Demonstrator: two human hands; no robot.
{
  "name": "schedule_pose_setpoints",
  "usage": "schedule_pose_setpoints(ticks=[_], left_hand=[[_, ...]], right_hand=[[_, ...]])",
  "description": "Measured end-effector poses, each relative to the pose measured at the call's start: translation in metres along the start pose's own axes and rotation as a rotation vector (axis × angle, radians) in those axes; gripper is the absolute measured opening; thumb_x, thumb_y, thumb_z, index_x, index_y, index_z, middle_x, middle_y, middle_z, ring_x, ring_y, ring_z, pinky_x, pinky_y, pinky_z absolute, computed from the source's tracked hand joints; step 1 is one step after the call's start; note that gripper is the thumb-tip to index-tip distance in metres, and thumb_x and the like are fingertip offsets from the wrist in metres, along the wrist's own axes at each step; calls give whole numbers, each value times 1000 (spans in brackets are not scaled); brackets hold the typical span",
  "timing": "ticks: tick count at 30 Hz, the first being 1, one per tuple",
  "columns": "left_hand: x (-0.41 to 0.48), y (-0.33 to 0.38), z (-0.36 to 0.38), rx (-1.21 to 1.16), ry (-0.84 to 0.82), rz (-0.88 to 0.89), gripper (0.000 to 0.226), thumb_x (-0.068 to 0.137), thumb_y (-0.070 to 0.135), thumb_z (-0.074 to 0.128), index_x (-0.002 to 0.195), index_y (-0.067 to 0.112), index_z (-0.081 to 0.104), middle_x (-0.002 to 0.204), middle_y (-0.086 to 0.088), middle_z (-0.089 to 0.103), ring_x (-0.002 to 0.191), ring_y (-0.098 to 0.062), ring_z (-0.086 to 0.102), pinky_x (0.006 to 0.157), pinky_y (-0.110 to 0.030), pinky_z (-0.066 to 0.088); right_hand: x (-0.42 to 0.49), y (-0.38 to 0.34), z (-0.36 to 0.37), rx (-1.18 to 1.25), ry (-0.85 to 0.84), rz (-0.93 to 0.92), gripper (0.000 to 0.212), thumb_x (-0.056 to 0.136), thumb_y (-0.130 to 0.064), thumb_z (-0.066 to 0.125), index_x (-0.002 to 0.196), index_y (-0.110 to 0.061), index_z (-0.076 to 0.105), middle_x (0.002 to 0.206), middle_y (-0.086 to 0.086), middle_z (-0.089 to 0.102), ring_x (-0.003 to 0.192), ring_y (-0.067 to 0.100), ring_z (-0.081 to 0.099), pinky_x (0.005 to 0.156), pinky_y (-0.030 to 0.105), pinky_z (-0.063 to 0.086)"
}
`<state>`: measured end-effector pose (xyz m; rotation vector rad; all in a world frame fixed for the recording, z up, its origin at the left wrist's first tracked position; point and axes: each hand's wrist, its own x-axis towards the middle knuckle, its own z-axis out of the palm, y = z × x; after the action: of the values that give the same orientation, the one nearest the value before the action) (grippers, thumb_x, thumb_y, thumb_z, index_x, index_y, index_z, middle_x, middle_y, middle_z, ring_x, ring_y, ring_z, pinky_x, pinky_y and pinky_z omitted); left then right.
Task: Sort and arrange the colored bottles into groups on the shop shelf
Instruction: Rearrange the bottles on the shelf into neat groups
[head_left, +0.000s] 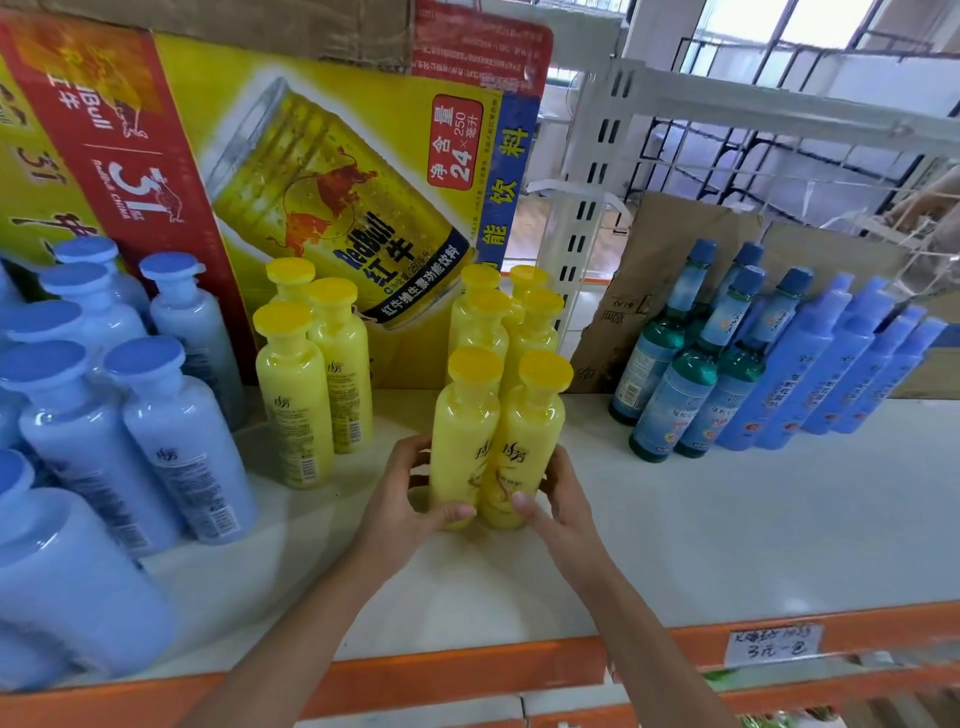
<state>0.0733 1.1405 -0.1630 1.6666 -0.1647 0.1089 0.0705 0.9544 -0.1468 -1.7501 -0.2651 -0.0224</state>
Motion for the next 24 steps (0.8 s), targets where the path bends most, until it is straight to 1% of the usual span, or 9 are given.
schedule_pose_setpoints(ticks=[3,8,10,12,14,15,17,20,24], left_hand=[[1,0,0,29,29,2,85,39,74,73,111,40,43,115,9,56,105,-14,56,89,-42,50],[3,2,-2,19,-1,47,71,57,58,72,117,35,44,115,13,58,108,-6,56,92,-41,49],[3,1,-1,5,-8,42,68,58,54,72,117,35,43,116,15,57,108,-3,56,88,-40,51],[2,0,0,7,-11,39,66,56,48,73,115,37,45,116,14,58,108,-9,58,86,-39,53],[2,-2,2,13,-9,35,65,54,45,74,113,42,45,116,13,59,108,-15,60,86,-39,54],[2,-3,3,23,-9,38,65,55,45,74,113,44,44,116,15,59,108,-13,59,87,-38,53],[1,-3,4,33,-25,54,66,57,46,75,114,43,42,116,17,57,109,-4,58,91,-32,52],[1,-2,7,37,-40,64,71,57,59,72,118,42,40,120,12,56,111,1,55,94,-30,50],[4,-1,10,98,-20,131,65,70,39,65,127,42,35,131,17,47,124,-4,44,101,-37,43]], right_hand=[[2,1,1,-73,64,12,76,57,-58,71,123,-37,40,123,-9,56,110,2,55,87,14,45],[3,1,1,-79,89,-32,88,67,-68,63,135,-18,37,127,-4,55,112,7,56,88,18,47],[1,1,0,-53,93,-30,86,72,-63,62,137,-14,34,128,-1,55,113,9,56,88,20,48],[0,0,-1,-71,86,-12,75,71,-56,66,132,-23,37,123,-8,57,111,5,57,86,17,48],[0,0,1,-101,61,9,66,71,-41,73,125,-35,36,117,-19,57,107,-2,56,83,12,46],[0,2,1,-104,51,14,65,73,-31,76,124,-36,36,115,-21,56,106,-6,56,81,10,46],[1,4,3,-93,56,22,67,73,-20,76,124,-34,34,111,-21,57,102,-8,57,79,9,47],[1,6,4,-111,79,25,66,72,-22,72,125,-32,35,108,-21,59,101,-8,57,79,9,47],[8,7,3,-129,83,34,68,80,-7,69,132,-24,30,113,-22,54,102,-16,52,78,2,42]])
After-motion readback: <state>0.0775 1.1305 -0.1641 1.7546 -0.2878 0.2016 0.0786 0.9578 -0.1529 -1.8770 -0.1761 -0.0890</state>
